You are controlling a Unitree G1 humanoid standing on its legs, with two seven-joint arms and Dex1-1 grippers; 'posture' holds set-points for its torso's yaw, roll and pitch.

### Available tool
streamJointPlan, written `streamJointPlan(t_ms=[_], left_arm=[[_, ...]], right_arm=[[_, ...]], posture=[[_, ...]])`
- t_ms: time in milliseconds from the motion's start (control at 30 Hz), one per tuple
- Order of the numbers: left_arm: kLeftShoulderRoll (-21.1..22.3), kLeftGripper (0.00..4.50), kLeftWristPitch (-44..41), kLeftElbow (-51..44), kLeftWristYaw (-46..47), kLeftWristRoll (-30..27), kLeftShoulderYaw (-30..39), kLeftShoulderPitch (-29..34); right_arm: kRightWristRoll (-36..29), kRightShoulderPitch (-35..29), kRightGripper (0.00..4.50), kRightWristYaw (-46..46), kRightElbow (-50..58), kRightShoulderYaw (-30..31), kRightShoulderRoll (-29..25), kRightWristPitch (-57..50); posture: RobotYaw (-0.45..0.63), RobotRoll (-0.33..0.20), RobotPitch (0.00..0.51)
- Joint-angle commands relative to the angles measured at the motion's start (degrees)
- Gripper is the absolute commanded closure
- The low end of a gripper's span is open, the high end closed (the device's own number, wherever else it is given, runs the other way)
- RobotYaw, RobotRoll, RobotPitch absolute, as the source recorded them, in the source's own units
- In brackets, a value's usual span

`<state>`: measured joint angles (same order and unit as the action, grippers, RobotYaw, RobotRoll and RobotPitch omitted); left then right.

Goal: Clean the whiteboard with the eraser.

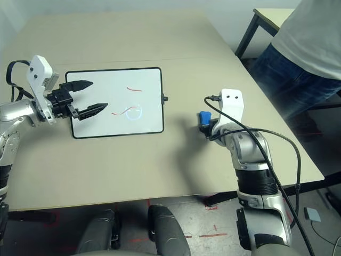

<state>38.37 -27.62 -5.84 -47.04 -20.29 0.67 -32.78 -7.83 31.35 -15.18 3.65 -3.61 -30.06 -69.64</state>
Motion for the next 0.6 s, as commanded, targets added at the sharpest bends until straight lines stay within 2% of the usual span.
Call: streamJointPlan(t_ms=[33, 600], left_arm=[[-0.09, 0.00, 0.25, 0.65, -0.48, 0.68, -0.60, -0.21], [-0.32, 0.00, 0.62, 1.05, -0.03, 1.41, -0.35, 0.34]], right_arm=[[0.12, -0.15, 0.05, 0.69, -2.29, 0.18, 1.53, -0.62], [1.23, 6.47, 0.05, 5.59, -12.28, -2.07, 7.61, 8.84]], posture=[[0.01, 0.000, 0.134], [0.03, 0.000, 0.145]])
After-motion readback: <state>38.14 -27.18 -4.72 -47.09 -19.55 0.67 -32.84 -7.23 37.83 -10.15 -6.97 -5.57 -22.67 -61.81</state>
